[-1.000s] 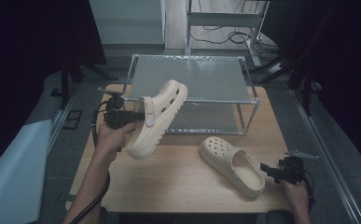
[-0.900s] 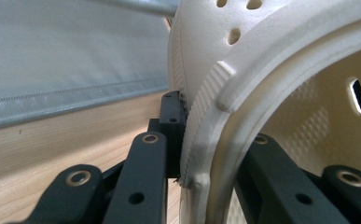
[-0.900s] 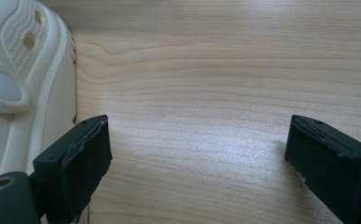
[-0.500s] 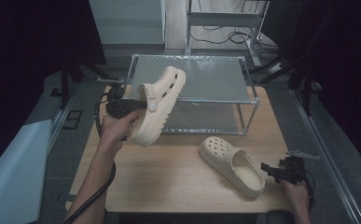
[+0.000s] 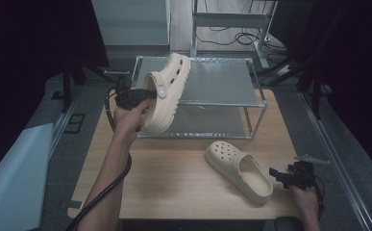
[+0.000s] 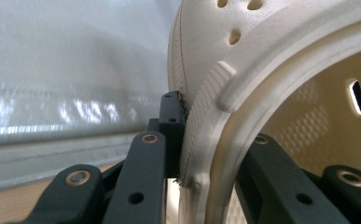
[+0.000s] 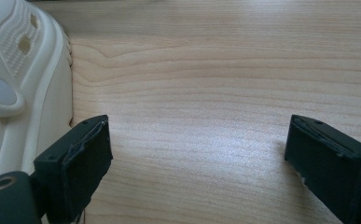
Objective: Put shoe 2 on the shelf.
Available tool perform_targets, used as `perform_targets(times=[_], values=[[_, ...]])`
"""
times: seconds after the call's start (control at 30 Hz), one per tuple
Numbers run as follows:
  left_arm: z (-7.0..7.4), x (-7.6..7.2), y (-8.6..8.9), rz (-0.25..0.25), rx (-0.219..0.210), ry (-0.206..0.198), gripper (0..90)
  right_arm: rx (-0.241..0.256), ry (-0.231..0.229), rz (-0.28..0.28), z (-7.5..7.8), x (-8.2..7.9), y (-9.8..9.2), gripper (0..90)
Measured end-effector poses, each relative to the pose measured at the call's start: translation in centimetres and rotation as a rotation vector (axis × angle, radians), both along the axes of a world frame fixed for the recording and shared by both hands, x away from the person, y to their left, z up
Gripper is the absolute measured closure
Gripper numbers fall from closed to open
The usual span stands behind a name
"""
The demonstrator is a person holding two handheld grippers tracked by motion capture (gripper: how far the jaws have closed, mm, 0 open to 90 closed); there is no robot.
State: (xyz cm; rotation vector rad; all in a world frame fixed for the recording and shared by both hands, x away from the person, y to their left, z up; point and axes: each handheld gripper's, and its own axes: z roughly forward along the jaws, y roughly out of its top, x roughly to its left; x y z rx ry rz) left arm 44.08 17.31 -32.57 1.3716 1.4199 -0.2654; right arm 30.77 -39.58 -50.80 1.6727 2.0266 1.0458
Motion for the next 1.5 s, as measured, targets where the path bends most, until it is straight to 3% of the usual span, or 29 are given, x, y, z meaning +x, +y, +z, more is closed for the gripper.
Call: perform_targets(times=[0.37,0.87,1.23,1.5], values=[[0.0,2.5,-0.3,0.088,-0.031,0.008,77.0,0.007,0.000,-0.004,0.0,0.0,-0.1,7.5],[1.3,6.4,-0.8,0.203,0.002,-0.006,76.7,0.009,-0.001,-0.002,-0.1,0.1,-0.2,7.7],[0.4,8.7,-0.3,0.299,0.043,0.029,76.5,0.012,0.001,-0.003,-0.2,0.1,-0.3,7.9],[0.8,9.7,-0.3,0.348,0.120,0.026,76.3,0.014,0.003,-0.003,-0.2,0.1,-0.4,8.0]])
